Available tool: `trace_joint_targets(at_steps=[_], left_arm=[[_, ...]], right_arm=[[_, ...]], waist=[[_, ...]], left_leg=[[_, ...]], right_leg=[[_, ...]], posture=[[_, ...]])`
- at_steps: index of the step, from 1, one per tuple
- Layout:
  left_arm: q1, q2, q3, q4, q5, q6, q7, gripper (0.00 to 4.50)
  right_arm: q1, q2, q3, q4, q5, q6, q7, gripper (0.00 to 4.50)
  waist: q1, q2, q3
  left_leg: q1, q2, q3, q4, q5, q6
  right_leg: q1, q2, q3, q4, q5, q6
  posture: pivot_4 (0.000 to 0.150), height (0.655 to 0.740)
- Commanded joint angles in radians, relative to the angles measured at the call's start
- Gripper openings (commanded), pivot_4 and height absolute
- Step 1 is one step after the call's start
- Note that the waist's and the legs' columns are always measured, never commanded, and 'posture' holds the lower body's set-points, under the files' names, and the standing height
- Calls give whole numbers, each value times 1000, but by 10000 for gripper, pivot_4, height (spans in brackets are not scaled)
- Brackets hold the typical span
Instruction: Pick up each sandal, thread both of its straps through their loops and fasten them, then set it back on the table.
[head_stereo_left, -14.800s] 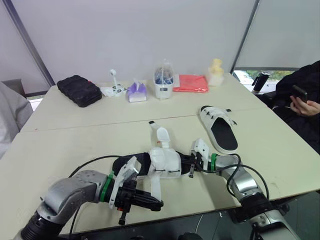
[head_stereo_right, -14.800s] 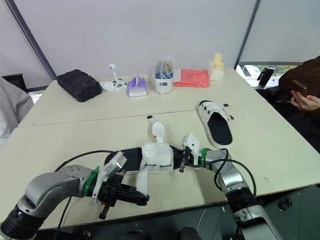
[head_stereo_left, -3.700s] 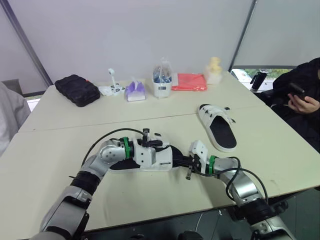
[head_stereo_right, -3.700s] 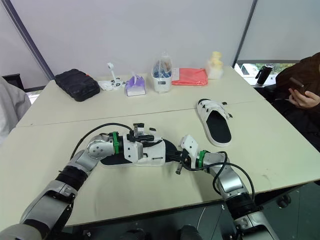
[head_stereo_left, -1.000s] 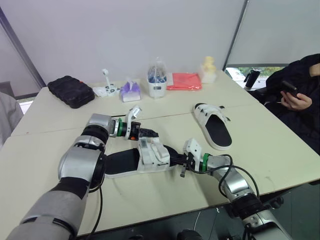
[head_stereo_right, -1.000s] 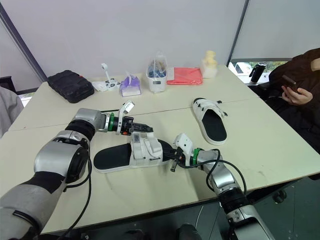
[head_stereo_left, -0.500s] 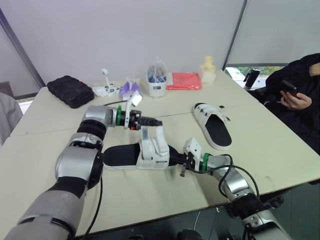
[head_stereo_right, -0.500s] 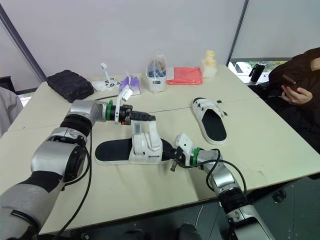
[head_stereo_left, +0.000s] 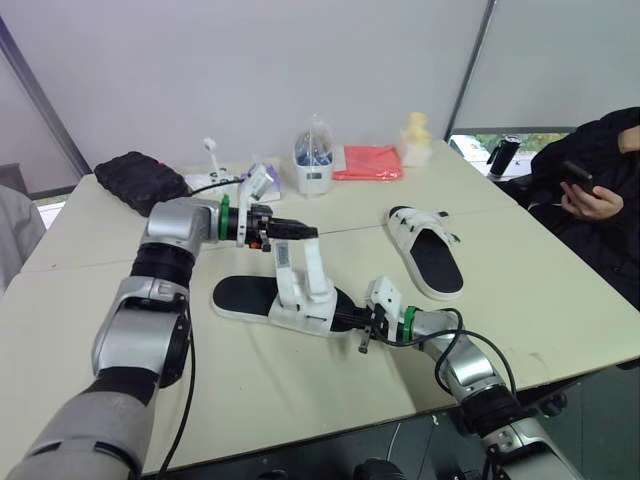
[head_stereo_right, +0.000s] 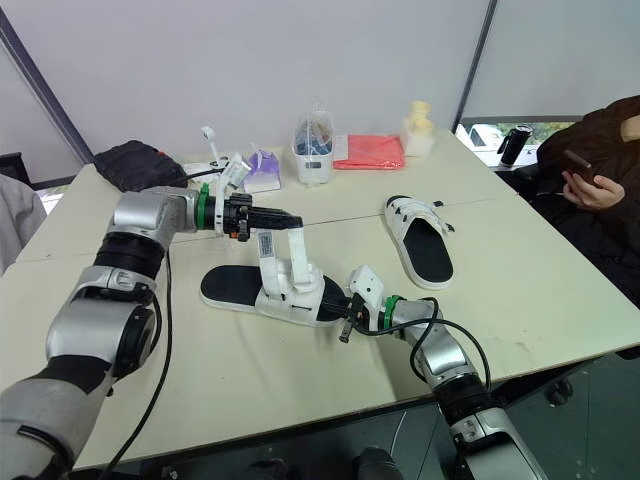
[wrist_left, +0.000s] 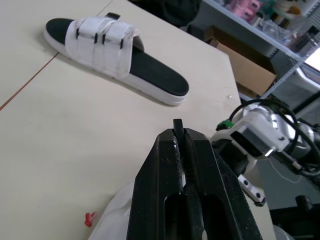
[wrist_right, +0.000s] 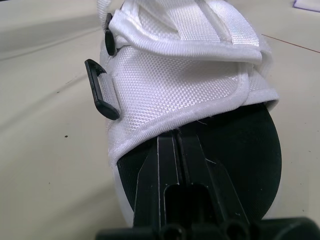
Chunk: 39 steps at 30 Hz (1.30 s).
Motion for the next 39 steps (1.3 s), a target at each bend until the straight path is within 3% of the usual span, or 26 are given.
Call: trace_joint_targets(at_steps=[1,7,8,9,16,17,20,32,39], left_arm=[[24,12,-14,-123,-49,-12,-49,198],[-8,-37,3,9,-17,-145,84,198],[-13,-39,1,30,-18,-157,78,6839],[-20,-44,-3,58,-16,-177,78,9708],[-53,-56,-4,153,-22,-222,50,44780],[-55,-56,-4,158,-21,-224,49,44780],[-133,-58,55,331,0,-340,244,44780],[-72,66,17,416,79,-301,96,44780],[-20,49,17,422,91,-270,75,44780]], right_arm=[[17,0,23,30,-29,18,4,0],[24,-2,23,28,-31,19,6,0],[24,-2,23,28,-31,19,6,0],[23,-1,23,28,-32,19,6,0],[21,1,24,28,-33,19,6,0],[21,1,24,28,-33,19,6,0],[25,0,25,21,-34,19,4,0],[18,16,29,39,-37,12,-1,0],[15,14,32,40,-42,7,5,0]], waist=[[0,0,0],[4,0,0],[2,0,0],[1,0,0],[1,0,0],[1,0,0],[3,-1,0],[-1,0,0],[-2,0,-1]], left_leg=[[0,0,0,0,0,0],[1,0,0,0,0,1],[1,0,0,0,0,1],[0,0,0,0,0,0],[0,0,0,0,0,1],[0,0,0,0,-1,1],[0,0,0,0,-1,1],[1,0,1,0,-1,1],[1,0,1,0,-1,1]], right_leg=[[0,0,0,0,0,0],[1,-1,0,0,0,0],[1,-1,0,0,0,0],[1,0,0,0,0,0],[1,0,0,0,0,0],[1,0,0,0,0,0],[1,0,0,0,0,0],[0,0,0,0,0,0],[0,0,0,0,0,0]], posture=[[1500,7400],[1500,7400],[1500,7400],[1500,7400],[1500,7400],[1500,7400],[1500,7400],[1500,7400],[1500,7400]])
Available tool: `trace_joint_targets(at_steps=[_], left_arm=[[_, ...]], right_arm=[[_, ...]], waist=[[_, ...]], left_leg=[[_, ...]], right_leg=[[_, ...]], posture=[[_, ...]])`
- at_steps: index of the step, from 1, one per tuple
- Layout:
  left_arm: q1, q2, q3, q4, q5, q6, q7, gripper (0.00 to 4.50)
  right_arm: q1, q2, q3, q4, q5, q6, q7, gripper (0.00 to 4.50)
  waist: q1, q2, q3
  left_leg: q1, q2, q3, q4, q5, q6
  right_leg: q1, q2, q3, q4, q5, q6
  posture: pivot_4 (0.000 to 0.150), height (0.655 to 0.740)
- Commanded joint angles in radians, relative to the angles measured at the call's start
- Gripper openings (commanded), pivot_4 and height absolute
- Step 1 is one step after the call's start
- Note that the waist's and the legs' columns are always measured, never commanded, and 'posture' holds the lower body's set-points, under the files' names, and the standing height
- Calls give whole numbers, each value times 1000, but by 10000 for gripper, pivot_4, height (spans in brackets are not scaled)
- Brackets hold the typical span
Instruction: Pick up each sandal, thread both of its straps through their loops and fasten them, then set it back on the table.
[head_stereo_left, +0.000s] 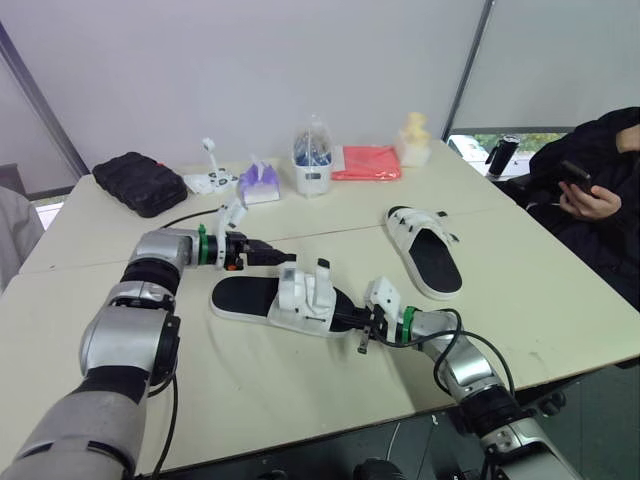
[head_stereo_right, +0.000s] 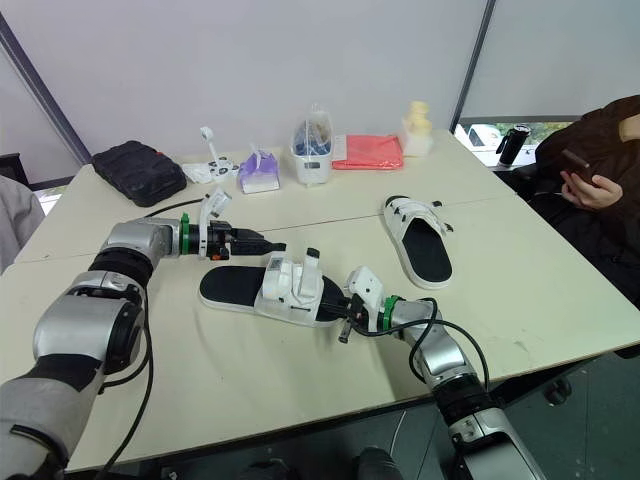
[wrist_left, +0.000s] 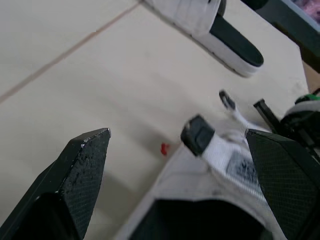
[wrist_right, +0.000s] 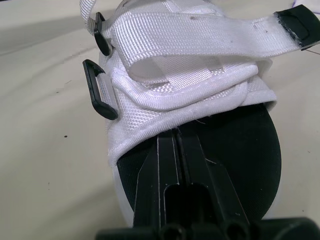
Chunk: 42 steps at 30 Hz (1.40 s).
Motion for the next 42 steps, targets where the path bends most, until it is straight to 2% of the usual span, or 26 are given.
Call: trace_joint_targets(at_steps=[1,2,5,12,19,25,32,35,38,41,42], left_arm=[[2,-11,7,-13,5,2,-3,44780],[2,-17,10,-12,4,5,-2,44780],[-7,-43,34,-8,-15,16,10,36681],[-30,-67,88,-19,-52,33,27,533],[-88,-47,166,-62,-144,149,-40,166],[-74,-65,185,-72,-149,118,21,166],[-23,-114,92,11,-8,-63,215,166],[3,-123,14,39,76,-149,215,166],[2,-131,5,62,94,-164,223,166],[-10,-134,12,72,97,-171,228,9419],[-11,-132,6,72,106,-184,232,14585]], right_arm=[[13,6,35,31,-34,22,5,0],[13,5,35,32,-35,22,6,0],[16,1,32,25,-33,26,6,0],[26,-3,31,13,-32,30,2,0],[27,0,32,19,-33,28,0,0],[21,8,35,26,-35,27,-1,0],[33,5,34,10,-36,33,-2,0],[38,2,32,1,-35,36,-5,0],[41,1,32,-3,-35,38,-8,0],[42,2,32,-5,-35,39,-12,0],[42,3,32,-5,-35,40,-13,0]], waist=[[0,0,0],[0,0,0],[0,0,0],[1,0,0],[0,0,0],[0,0,0],[0,0,0],[1,0,0],[2,-1,-1],[1,-1,-1],[1,-1,-1]], left_leg=[[0,0,0,0,0,0],[0,0,0,0,0,0],[0,0,0,0,0,0],[0,0,0,0,0,0],[0,0,0,0,0,0],[0,0,0,0,0,0],[0,0,0,0,1,-1],[0,0,0,0,1,-2],[0,0,0,0,0,0],[0,0,0,0,0,0],[0,0,0,0,0,0]], right_leg=[[0,0,0,0,0,0],[0,0,0,0,0,0],[0,0,0,0,0,0],[0,0,0,0,0,0],[0,0,0,0,0,0],[0,0,0,0,0,0],[0,-1,0,0,0,0],[0,-1,0,0,0,0],[0,-1,0,0,0,0],[0,-1,0,0,0,0],[0,-1,0,0,0,0]], posture=[[1500,7400],[1500,7400],[1500,7400],[1500,7400],[1500,7400],[1500,7400],[1500,7400],[1500,7400],[1500,7400],[1500,7400],[1500,7400]])
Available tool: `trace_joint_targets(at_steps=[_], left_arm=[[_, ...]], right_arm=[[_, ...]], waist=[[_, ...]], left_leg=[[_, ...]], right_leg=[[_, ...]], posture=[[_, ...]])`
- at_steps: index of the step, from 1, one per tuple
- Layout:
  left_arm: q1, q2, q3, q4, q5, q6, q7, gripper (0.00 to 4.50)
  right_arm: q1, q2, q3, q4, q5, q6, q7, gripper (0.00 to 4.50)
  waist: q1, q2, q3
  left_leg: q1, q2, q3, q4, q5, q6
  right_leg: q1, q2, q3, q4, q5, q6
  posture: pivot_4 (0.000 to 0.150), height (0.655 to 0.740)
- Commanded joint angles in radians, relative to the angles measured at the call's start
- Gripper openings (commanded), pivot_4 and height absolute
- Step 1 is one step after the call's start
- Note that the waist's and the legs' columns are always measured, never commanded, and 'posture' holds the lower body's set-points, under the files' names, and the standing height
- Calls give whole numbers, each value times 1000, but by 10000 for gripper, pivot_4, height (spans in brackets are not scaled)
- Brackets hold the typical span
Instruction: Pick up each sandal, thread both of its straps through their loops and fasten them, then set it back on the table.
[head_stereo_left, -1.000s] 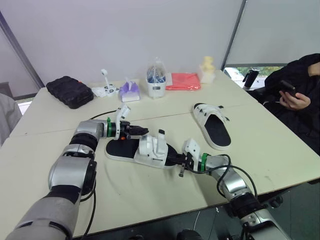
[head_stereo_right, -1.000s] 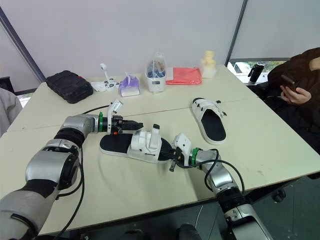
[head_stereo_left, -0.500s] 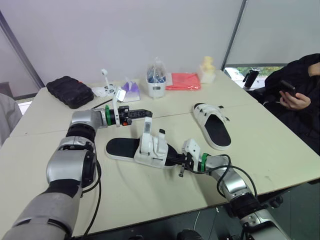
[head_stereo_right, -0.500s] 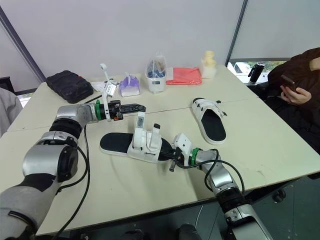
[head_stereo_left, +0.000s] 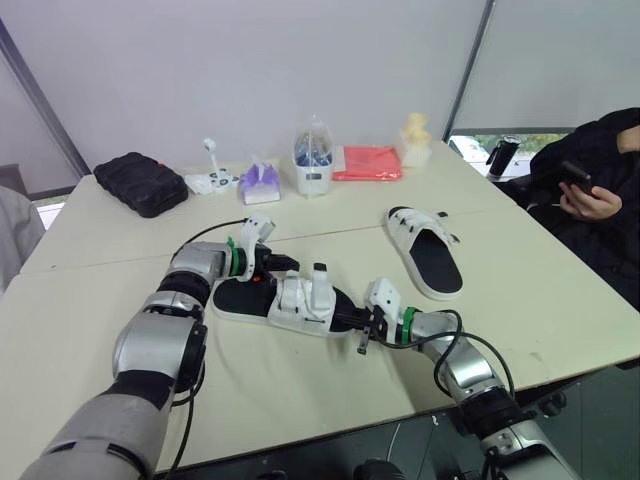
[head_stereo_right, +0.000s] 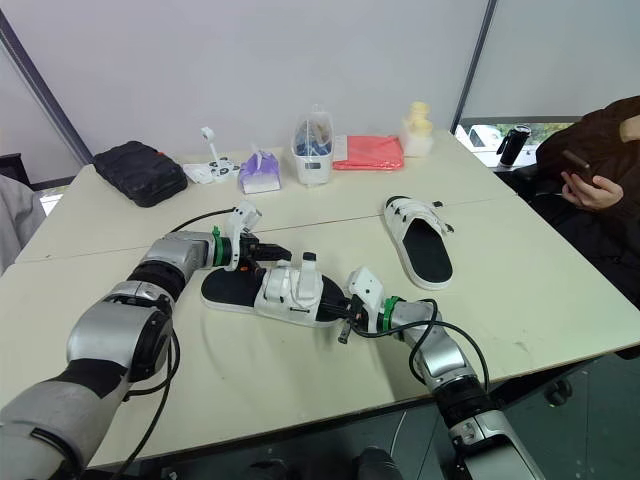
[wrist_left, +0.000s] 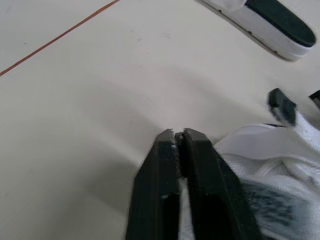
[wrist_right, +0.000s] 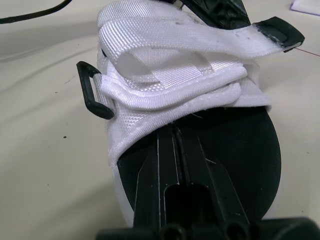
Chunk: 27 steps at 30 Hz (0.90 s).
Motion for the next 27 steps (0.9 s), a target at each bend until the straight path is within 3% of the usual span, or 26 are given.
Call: trace_joint_targets(at_steps=[1,5,10,16,27], left_arm=[[-25,6,-10,2,27,-35,8,19480],[-63,50,-41,-2,80,-115,18,39456],[-183,63,22,-13,15,-63,-100,39456],[-187,37,-5,-43,11,-7,-276,39456],[-128,-45,-62,-20,54,13,-282,39456]], right_arm=[[30,2,32,17,-28,31,2,0],[31,5,33,16,-28,30,-2,0],[29,11,36,25,-30,25,-1,0],[18,27,38,39,-32,21,-6,0],[26,27,36,31,-32,22,-11,0]], waist=[[0,0,0],[1,0,0],[2,-1,0],[-5,0,0],[-3,0,0]], left_leg=[[0,0,0,0,0,0],[0,0,0,0,0,0],[-1,0,0,0,0,0],[1,0,1,0,0,0],[0,0,1,0,0,0]], right_leg=[[0,0,0,0,0,0],[0,0,0,0,0,0],[0,0,-1,0,0,0],[0,0,-1,0,0,0],[0,1,-1,0,0,0]], posture=[[1500,7400],[1500,7400],[1500,7400],[1500,7400],[1500,7400]])
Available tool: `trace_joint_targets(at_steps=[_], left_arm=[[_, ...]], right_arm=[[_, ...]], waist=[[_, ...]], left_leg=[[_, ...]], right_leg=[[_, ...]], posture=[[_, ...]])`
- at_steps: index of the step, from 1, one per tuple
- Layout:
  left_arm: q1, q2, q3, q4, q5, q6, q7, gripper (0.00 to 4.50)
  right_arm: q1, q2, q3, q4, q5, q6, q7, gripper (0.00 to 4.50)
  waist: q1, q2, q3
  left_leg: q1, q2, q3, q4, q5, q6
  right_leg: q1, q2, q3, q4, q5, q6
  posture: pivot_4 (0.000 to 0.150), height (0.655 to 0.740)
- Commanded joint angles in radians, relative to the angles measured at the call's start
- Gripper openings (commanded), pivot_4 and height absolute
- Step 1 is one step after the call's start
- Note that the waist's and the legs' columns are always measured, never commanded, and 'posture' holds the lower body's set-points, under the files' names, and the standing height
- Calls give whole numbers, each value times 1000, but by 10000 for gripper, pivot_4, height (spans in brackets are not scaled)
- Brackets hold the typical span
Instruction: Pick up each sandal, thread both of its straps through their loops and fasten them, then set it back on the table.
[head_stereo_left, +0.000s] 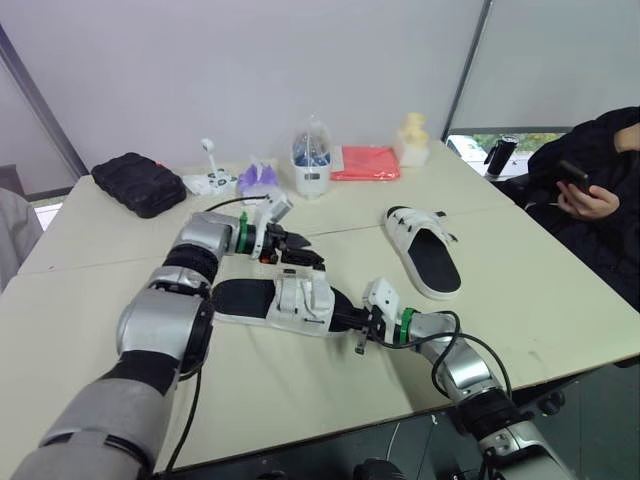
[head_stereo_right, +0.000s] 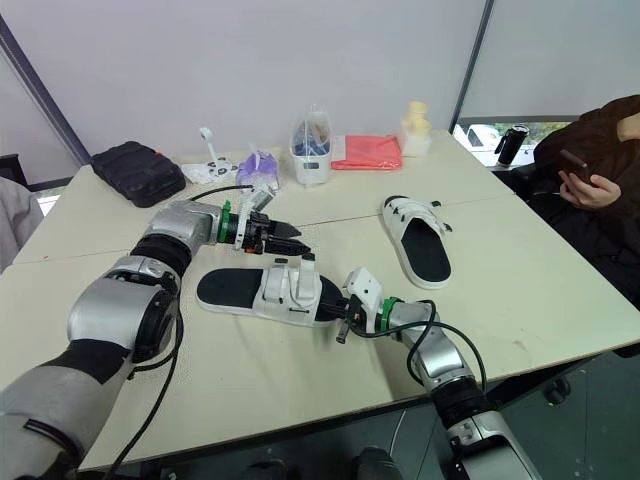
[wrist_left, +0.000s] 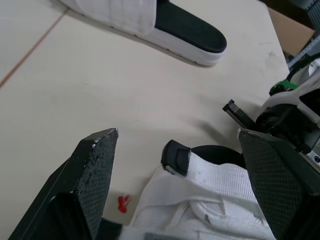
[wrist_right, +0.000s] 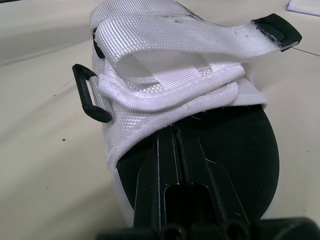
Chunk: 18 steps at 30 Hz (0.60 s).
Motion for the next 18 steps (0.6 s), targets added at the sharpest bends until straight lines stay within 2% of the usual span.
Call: trace_joint_targets(at_steps=[1,6,7,8,9,14,18], left_arm=[[6,-18,-13,-7,10,0,-11,39456],[25,-40,-44,-1,41,-12,-4,39456],[28,-44,-51,1,48,-16,-1,34403],[29,-49,-52,1,48,-16,2,31987],[28,-52,-48,2,45,-9,2,27256],[22,-60,-23,0,25,6,8,412],[19,-60,-7,-5,9,5,17,412]], right_arm=[[27,11,38,23,-32,25,-3,0],[29,12,38,19,-31,26,-8,0],[29,12,37,19,-31,26,-9,0],[29,12,37,19,-31,27,-11,0],[29,13,37,18,-31,27,-13,0],[32,14,37,15,-30,27,-18,0],[34,15,37,12,-29,28,-20,0]], waist=[[0,0,0],[0,0,0],[0,0,0],[1,0,0],[1,0,0],[1,0,0],[1,0,0]], left_leg=[[0,0,0,0,0,0],[0,0,0,0,0,0],[0,0,0,0,0,0],[0,0,0,0,0,0],[0,0,0,0,0,0],[0,0,0,0,0,0],[0,0,0,0,0,0]], right_leg=[[0,0,0,0,0,0],[0,0,0,0,0,0],[0,0,0,0,0,0],[0,0,0,0,0,0],[0,0,0,0,0,0],[0,0,0,0,0,0],[0,0,0,0,0,0]], posture=[[1500,7400],[1500,7400],[1500,7400],[1500,7400],[1500,7400],[1500,7400],[1500,7400]])
